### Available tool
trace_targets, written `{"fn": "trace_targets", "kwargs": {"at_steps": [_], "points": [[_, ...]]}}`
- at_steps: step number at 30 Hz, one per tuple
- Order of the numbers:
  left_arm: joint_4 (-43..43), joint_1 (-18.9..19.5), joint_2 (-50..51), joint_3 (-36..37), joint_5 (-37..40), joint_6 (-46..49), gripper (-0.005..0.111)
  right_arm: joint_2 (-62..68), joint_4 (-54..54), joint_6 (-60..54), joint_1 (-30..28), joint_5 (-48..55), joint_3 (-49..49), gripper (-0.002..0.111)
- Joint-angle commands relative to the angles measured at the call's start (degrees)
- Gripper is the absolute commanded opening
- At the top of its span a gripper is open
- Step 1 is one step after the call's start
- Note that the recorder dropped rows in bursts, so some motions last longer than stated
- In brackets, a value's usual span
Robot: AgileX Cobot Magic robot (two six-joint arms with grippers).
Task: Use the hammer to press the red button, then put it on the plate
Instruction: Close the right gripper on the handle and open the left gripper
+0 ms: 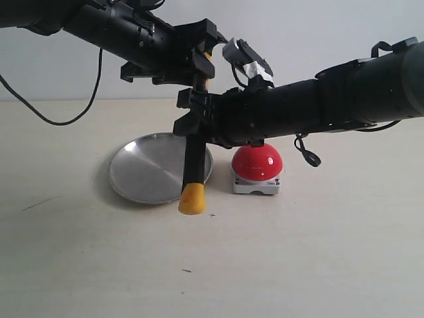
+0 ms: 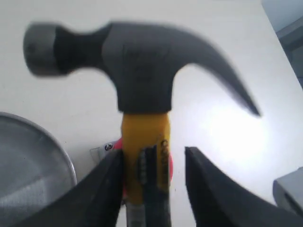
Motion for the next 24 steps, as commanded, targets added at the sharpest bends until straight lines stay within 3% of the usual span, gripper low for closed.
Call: {"fn": "trace_targets", "kwargs": {"at_steps": [1,8,13,17,21,24], "points": [[-0.83,-0.05,-1.12,-0.43,-3.16,-0.17,0.061,-0.13,-0.45,-2.32,0.06,0.76,-0.27,0.0],[3.62,2.53,-1.24,-0.43,-2.94,-0.17,0.06,-0.24,-0.45,-2.46,0.06,-0.92,-0.27,0.0],[7.36,5.97,-2.25,-0.43,1.25,-0.17,0.037,-0.36,-0.46,-2.46,-0.05,-4.78,-0.27,0.0],[12.88,8.65,-4.92,-0.31,4.73,0.03,0.004,-0.36,-2.98,-2.46,-0.05,-8.29,-0.27,0.0],[16.2,11.02,-10.76,4.12,3.14,-0.1,0.0,-0.58,-6.18,-2.01,-0.05,-8.41,-0.27,0.0],[18.1,11.73,-18.33,11.35,-3.69,0.06,0.0,-1.27,-6.8,-2.01,-0.05,-8.41,-0.02,0.0]]}}
